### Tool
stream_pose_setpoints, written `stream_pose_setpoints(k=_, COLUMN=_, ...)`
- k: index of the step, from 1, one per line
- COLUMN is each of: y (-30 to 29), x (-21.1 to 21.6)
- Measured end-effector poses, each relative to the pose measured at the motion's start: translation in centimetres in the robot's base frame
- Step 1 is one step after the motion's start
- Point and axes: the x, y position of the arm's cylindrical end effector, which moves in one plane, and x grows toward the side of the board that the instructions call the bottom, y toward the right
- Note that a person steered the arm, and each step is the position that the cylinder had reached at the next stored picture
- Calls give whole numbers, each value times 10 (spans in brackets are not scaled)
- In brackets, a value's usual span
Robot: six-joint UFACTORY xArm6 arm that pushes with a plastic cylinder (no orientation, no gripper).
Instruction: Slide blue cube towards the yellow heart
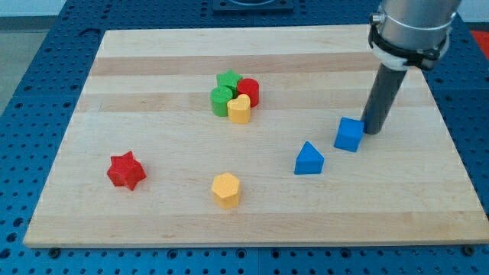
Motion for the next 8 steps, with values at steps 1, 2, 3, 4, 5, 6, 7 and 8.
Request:
stream_pose_setpoints(k=1, y=-23, x=4)
stream_pose_setpoints(k=2, y=-32, x=5)
stream_pose_setpoints(k=3, y=-17, x=12)
stream_pose_setpoints(k=4, y=-28, x=21)
stream_pose_setpoints(k=5, y=-82, x=22)
stream_pose_setpoints(k=6, y=-130, x=19)
stream_pose_setpoints(k=7, y=-156, x=26)
stream_pose_setpoints(k=8, y=-194, x=28)
